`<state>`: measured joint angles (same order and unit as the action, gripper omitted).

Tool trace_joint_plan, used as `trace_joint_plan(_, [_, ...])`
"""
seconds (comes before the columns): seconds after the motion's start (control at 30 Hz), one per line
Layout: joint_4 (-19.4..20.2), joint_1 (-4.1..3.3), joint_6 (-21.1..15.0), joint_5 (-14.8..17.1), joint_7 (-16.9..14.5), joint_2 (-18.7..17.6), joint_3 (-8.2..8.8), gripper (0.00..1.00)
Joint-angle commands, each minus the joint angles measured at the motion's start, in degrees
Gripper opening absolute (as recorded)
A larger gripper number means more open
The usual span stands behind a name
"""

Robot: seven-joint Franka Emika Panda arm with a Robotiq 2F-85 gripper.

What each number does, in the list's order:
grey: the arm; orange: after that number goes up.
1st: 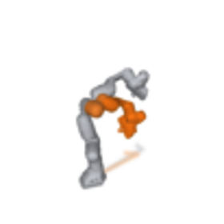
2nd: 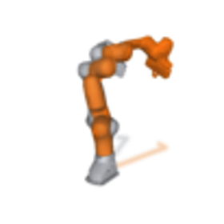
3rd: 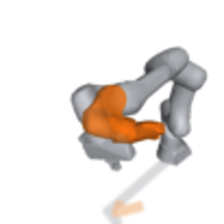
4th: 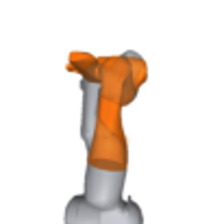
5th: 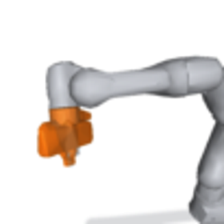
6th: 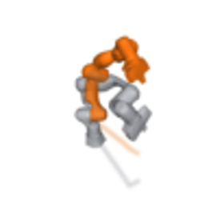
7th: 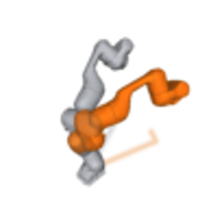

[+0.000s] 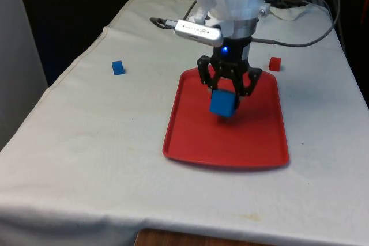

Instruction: Pick up the largest block and place it onto the tray.

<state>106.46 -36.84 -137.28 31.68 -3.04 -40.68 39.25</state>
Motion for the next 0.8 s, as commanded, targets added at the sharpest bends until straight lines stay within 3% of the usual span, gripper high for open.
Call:
trace_joint_plan(0.0, [-0.5,0.34,-0.5,0.8,-0.1,-0.5,-0.69,0.00])
trace_joint_plan(0.2, [-1.1,0.23,-0.4,0.9,0.2,-1.3,-0.86,0.02])
trace_joint_plan(0.27, [-1.1,0.11,-0.1,0.5,0.3,-1.4,-0.69,0.16])
trace_joint_plan(0.3, [-1.1,0.17,-0.5,0.9,0.2,-1.4,-0.86,0.16])
trace_joint_plan(0.43, [-1.2,0.11,-0.5,0.8,0.3,-1.4,-0.86,0.55])
trace_joint_plan(0.47, [-1.2,0.11,-0.5,0.8,0.3,-1.4,-0.80,0.75])
trace_joint_plan(0.53, [-1.2,0.11,-0.5,0.8,0.3,-1.4,-0.80,0.95])
trace_joint_plan(0.57, [-1.2,0.11,-0.5,0.8,0.3,-1.4,-0.80,1.00])
trace_joint_plan(0.77, [-1.2,0.06,-0.5,0.7,0.3,-1.4,-0.80,1.00])
